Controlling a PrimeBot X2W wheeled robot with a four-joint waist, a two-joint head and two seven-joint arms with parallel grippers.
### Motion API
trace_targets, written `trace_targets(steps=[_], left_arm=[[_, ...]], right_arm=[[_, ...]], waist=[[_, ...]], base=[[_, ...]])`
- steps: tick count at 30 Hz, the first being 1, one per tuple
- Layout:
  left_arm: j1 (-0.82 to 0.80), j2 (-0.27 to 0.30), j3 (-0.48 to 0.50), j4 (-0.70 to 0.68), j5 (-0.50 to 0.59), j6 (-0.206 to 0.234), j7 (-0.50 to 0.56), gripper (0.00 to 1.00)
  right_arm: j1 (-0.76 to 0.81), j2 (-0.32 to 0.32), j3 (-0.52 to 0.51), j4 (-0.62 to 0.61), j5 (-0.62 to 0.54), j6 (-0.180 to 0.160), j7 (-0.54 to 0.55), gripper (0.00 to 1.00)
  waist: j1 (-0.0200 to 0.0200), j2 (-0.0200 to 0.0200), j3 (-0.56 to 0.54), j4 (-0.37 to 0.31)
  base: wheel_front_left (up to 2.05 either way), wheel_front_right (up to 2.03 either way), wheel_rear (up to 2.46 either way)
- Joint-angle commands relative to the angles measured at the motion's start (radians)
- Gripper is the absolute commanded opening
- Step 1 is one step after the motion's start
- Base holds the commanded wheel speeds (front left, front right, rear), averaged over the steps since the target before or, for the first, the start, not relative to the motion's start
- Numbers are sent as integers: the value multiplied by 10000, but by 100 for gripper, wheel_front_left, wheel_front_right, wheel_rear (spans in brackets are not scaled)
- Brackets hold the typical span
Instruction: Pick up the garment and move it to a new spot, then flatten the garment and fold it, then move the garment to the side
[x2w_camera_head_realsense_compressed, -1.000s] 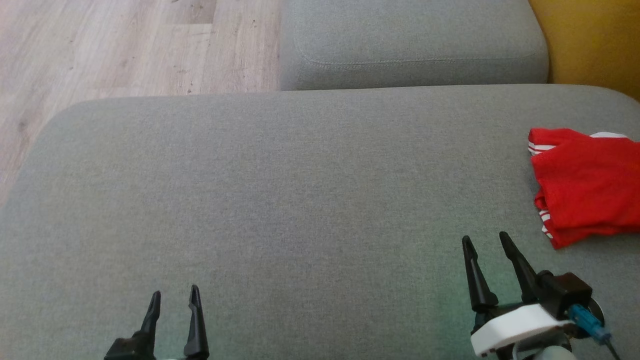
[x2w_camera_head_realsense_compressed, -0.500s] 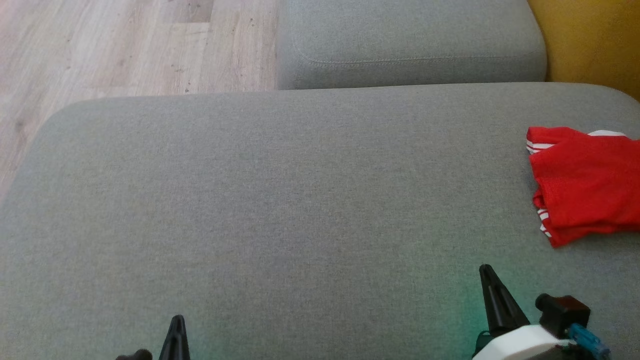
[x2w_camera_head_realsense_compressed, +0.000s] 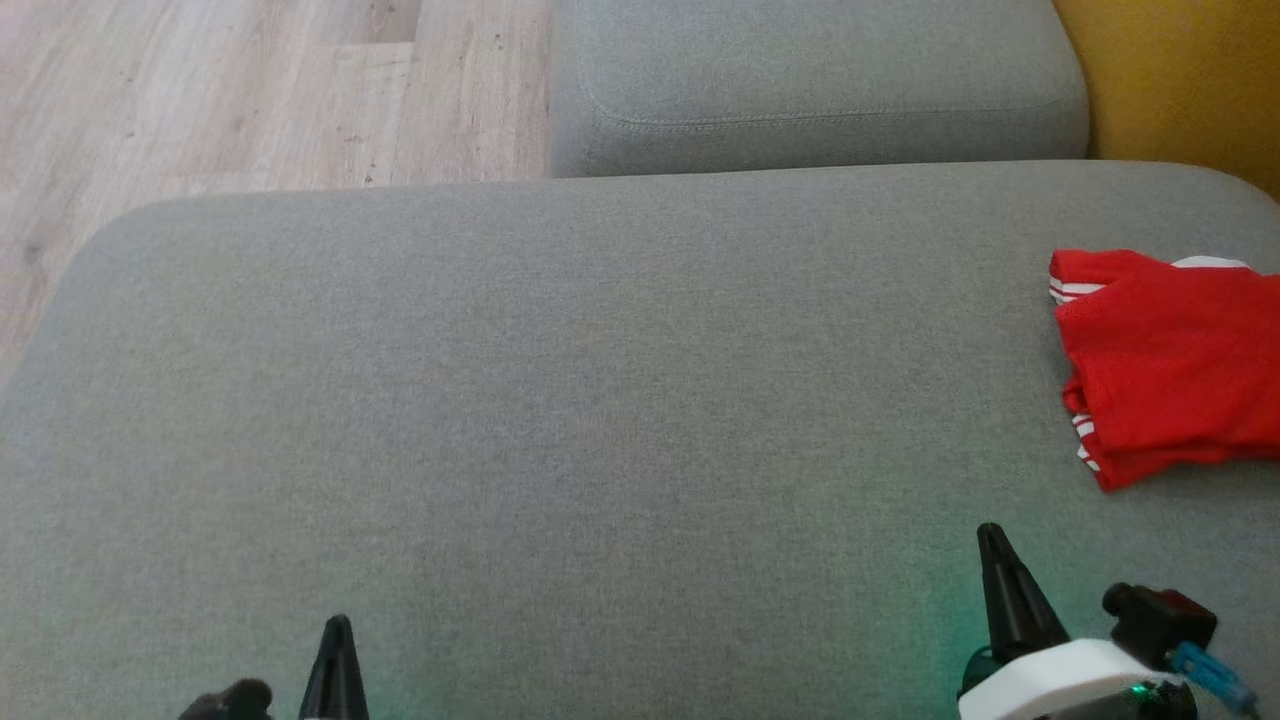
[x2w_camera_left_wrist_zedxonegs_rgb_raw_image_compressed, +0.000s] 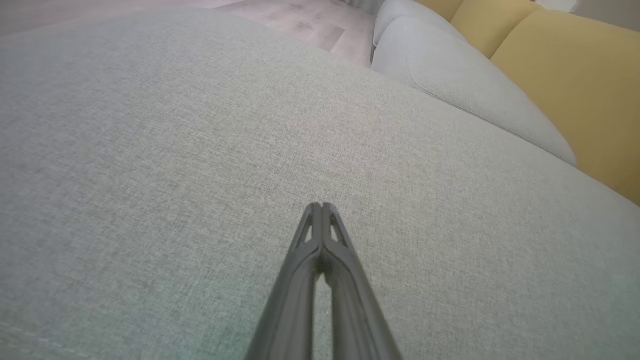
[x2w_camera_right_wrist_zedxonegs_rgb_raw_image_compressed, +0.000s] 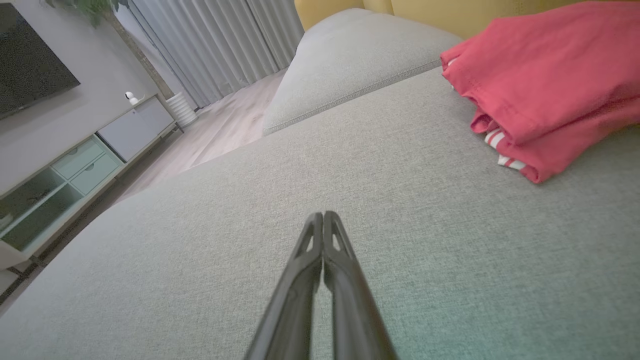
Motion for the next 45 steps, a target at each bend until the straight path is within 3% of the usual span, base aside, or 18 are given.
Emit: trace_targets(steps=[1,45], left_arm=[[-420,29,258,-251,-167,-94,22,0],[-1218,-628,2063,-252,-3828,-1456,1163,0]], right_arm=[[-552,-147,-51,-363,258,7,20,0],[-1207,-275,-616,-454,5378,20,854,0]], waist=[[0,0,2,-3],[0,0,113,-169]], base=[[0,0,0],[0,0,0]])
